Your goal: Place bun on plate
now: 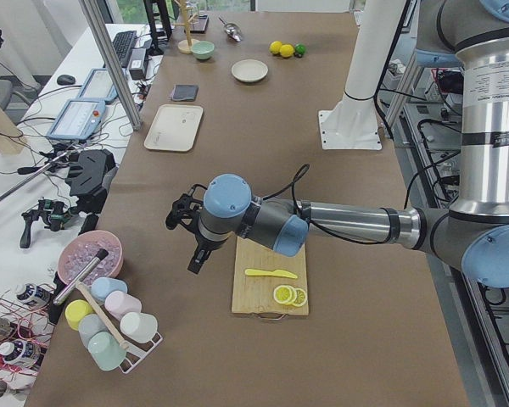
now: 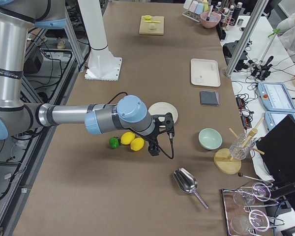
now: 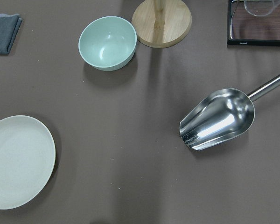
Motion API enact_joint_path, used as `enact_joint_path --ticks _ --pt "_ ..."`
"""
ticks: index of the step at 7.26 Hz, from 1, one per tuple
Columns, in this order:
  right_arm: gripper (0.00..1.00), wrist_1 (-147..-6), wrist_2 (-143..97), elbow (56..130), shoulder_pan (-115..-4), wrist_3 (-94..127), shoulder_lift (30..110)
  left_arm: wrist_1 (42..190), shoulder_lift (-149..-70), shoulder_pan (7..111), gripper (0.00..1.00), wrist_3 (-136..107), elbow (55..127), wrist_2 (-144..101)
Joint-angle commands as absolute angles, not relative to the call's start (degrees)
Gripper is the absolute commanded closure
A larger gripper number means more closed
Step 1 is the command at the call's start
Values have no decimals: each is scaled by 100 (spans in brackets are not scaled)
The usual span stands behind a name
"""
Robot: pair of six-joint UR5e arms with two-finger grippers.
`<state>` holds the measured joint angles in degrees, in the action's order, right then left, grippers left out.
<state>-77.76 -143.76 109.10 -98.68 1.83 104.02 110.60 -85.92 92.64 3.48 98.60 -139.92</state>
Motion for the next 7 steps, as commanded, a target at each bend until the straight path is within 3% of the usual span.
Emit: enact_joint_path --ticks 1,4,7 --pt "0 -7656 -14353 10933 -9294 952 10354 11136 -8569 9211 2 308 9757 -13983" --pt "0 -7464 -14002 10916 -8152 2202 9959 11136 -8561 9035 2 299 9747 -13992" --pt "1 -5904 -13195 10515 -6763 4002 9853 11136 -8561 9035 2 299 9747 -14001"
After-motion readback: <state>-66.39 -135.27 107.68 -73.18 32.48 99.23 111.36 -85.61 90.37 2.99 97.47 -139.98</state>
